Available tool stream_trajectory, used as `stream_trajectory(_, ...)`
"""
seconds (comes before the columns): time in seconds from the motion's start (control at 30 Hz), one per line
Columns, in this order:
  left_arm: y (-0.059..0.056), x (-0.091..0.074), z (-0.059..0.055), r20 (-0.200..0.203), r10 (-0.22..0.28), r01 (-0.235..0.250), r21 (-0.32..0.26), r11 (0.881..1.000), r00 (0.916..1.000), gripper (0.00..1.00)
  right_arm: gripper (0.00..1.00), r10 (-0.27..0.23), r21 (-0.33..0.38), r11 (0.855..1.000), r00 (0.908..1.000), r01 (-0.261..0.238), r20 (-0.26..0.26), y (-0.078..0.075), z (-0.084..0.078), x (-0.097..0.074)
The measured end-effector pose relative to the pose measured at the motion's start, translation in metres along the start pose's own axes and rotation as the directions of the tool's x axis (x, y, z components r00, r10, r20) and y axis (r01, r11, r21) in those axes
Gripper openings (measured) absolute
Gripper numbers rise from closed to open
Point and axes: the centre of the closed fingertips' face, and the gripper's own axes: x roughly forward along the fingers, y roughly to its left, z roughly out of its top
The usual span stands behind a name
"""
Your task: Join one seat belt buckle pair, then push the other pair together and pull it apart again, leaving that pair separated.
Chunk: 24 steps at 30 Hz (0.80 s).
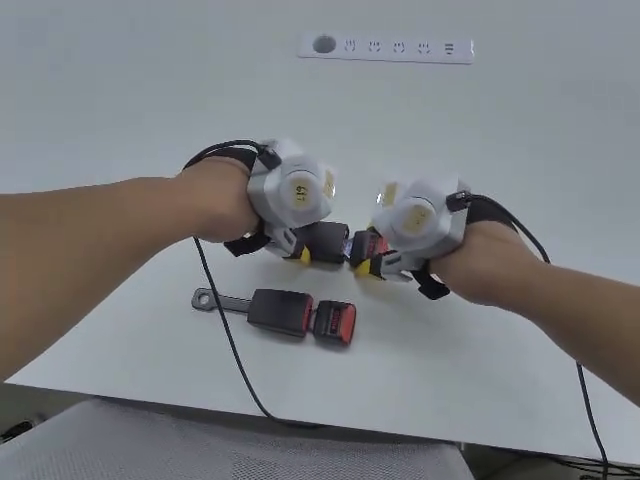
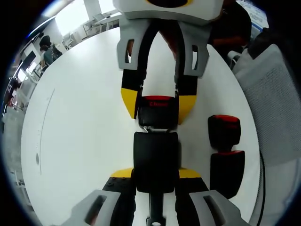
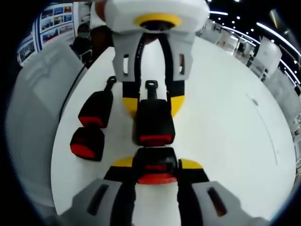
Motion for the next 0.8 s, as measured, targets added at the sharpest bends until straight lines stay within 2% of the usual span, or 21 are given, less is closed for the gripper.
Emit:
stream_trajectory(0.23,0.0,0.0,0.0,0.011,0.001,-0.001,-0.006,1.0,0.9999,0.32,0.32,-0.003,0.003,1.0,1.0,0.003,-0.005,0.001,0.0,0.0)
stream_trajectory(0.53,0.0,0.0,0.0,-0.004,0.001,-0.001,-0.01,1.0,1.0,0.32,0.32,-0.011,-0.013,1.0,0.9999,0.011,-0.007,0.001,-0.001,-0.002)
stream_trajectory(0.8,0.0,0.0,-0.001,0.004,0.006,-0.006,-0.033,0.999,1.0,0.32,0.32,-0.017,-0.004,1.0,0.9998,0.017,-0.005,-0.001,-0.017,-0.013)
